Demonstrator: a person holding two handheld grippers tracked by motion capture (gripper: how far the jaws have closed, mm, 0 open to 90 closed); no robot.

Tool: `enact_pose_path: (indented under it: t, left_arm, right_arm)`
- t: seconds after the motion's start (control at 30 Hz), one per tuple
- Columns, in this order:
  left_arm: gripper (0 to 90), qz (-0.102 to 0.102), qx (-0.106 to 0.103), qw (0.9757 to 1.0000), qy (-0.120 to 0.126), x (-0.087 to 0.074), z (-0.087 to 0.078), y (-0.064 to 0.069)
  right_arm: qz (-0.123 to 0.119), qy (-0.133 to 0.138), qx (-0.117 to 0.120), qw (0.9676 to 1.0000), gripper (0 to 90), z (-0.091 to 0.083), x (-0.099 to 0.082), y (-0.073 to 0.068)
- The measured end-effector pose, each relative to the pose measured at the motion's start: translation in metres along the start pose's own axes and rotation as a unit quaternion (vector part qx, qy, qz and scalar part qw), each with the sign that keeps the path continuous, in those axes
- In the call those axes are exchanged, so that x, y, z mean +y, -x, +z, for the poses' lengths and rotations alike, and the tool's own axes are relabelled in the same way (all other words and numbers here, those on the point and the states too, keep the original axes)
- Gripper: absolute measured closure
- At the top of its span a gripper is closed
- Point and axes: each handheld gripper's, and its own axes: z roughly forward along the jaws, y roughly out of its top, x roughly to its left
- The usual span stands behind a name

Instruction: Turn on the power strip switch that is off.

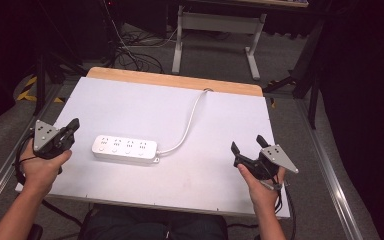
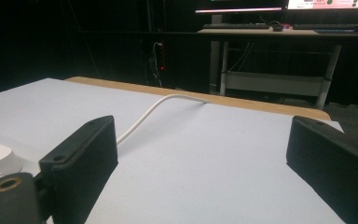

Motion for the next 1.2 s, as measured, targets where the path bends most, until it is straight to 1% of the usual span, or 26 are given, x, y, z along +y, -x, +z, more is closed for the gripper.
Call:
enact_pose_path:
  t: [0.03,0.07,0.17,0.23,0.3,0.33,0.53,0.57,0.6,0.7,0.77,0.8,0.83,0.9,0.93,0.97,1.03,1.07,1.1,1.17,1.2]
  left_arm:
    - [90.0,0.003,-0.006,1.0000,-0.004,0.001,0.001,0.003]
    - [90.0,0.003,-0.006,1.0000,-0.004,0.001,0.001,0.003]
    - [90.0,0.010,-0.018,0.9997,-0.016,0.001,0.003,0.006]
    - [90.0,0.011,-0.021,0.9995,-0.021,0.002,0.005,0.008]
    - [90.0,0.013,-0.025,0.9993,-0.023,0.002,0.005,0.008]
    - [90.0,0.010,-0.026,0.9993,-0.025,0.002,0.005,0.009]
    - [90.0,0.014,-0.035,0.9987,-0.034,0.003,0.006,0.010]
    - [90.0,0.014,-0.041,0.9984,-0.037,0.003,0.006,0.011]
    - [90.0,0.014,-0.041,0.9984,-0.037,0.003,0.006,0.011]
    - [90.0,0.018,-0.050,0.9976,-0.043,0.003,0.007,0.013]
    - [90.0,0.021,-0.057,0.9970,-0.048,0.004,0.008,0.015]
    - [90.0,0.022,-0.064,0.9962,-0.055,0.004,0.009,0.017]
    - [90.0,0.022,-0.064,0.9962,-0.055,0.004,0.009,0.017]
    - [90.0,0.022,-0.071,0.9951,-0.065,0.004,0.010,0.019]
    - [90.0,0.024,-0.078,0.9936,-0.077,0.004,0.011,0.021]
    - [90.0,0.025,-0.081,0.9929,-0.084,0.004,0.012,0.022]
    - [90.0,0.028,-0.082,0.9925,-0.086,0.004,0.013,0.023]
    - [90.0,0.030,-0.089,0.9913,-0.093,0.005,0.014,0.024]
    - [90.0,0.030,-0.089,0.9913,-0.093,0.005,0.014,0.024]
    - [90.0,0.030,-0.098,0.9895,-0.102,0.005,0.015,0.027]
    - [90.0,0.030,-0.098,0.9895,-0.102,0.005,0.015,0.027]
  right_arm:
    - [0.000,0.000,0.000,1.0000,9.5,0.000,0.000,0.000]
    - [0.001,-0.001,0.000,1.0000,9.5,0.000,0.000,0.000]
    - [0.000,-0.001,0.000,1.0000,9.5,0.000,0.000,0.000]
    - [0.000,0.000,0.000,1.0000,9.5,0.000,0.000,0.000]
    - [0.001,0.000,0.000,1.0000,9.5,-0.001,0.000,0.000]
    - [0.003,-0.001,0.000,1.0000,9.5,-0.001,0.000,0.000]
    - [0.002,0.000,-0.001,1.0000,9.5,-0.001,0.000,0.000]
    - [0.001,0.000,-0.001,1.0000,9.5,-0.001,0.000,0.000]
    - [0.001,0.000,-0.001,1.0000,9.5,-0.001,0.000,0.000]
    - [0.002,0.000,0.000,1.0000,9.5,-0.001,0.000,0.000]
    - [0.002,0.000,0.000,1.0000,9.5,-0.001,0.000,0.000]
    - [0.002,0.000,-0.001,1.0000,9.5,-0.001,0.000,0.000]
    - [0.002,0.000,-0.001,1.0000,9.5,-0.001,0.000,0.000]
    - [0.002,0.000,0.000,1.0000,9.5,-0.001,0.000,0.000]
    - [0.002,0.000,0.000,1.0000,9.5,-0.001,0.000,0.000]
    - [0.003,0.000,0.000,1.0000,9.5,-0.001,0.000,0.000]
    - [0.002,0.002,0.001,1.0000,9.5,-0.002,0.000,0.001]
    - [0.002,0.001,0.001,1.0000,9.5,-0.002,0.000,0.001]
    - [0.002,0.001,0.001,1.0000,9.5,-0.002,0.000,0.001]
    - [0.002,0.001,0.000,1.0000,9.5,-0.002,0.000,0.001]
    - [0.002,0.001,0.000,1.0000,9.5,-0.002,0.000,0.001]
